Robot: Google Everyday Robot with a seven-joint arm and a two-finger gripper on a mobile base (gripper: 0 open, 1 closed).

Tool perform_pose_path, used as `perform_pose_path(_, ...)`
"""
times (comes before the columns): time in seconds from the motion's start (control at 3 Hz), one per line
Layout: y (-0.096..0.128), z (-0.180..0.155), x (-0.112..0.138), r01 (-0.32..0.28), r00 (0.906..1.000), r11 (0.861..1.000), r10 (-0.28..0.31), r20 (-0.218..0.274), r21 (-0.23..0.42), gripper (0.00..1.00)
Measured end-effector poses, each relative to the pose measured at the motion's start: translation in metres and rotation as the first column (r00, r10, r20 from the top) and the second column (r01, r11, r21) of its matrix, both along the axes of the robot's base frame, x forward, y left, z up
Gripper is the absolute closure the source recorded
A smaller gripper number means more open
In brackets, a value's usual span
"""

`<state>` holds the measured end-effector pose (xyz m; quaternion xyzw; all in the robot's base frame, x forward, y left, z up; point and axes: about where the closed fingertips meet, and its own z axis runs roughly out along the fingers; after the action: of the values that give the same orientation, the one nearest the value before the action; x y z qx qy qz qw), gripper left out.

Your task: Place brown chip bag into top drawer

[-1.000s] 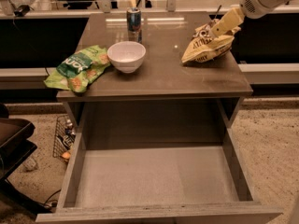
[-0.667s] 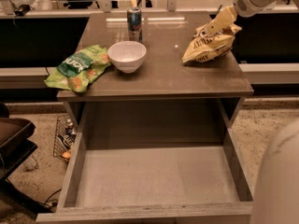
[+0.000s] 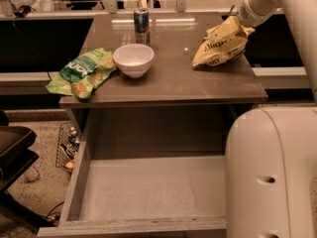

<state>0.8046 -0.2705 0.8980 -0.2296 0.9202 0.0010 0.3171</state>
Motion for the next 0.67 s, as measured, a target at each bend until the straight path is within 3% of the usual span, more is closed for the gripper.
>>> perform_pose_path(0.33,0.010,-0.012,0.000,0.013,0.9985,0.998,-0.009,-0.053,0.068,0.00)
perform_pose_path(0.67,0.027,-0.025,-0.001,0.005,0.9953,0.992,0.008,-0.096,0.129,0.18)
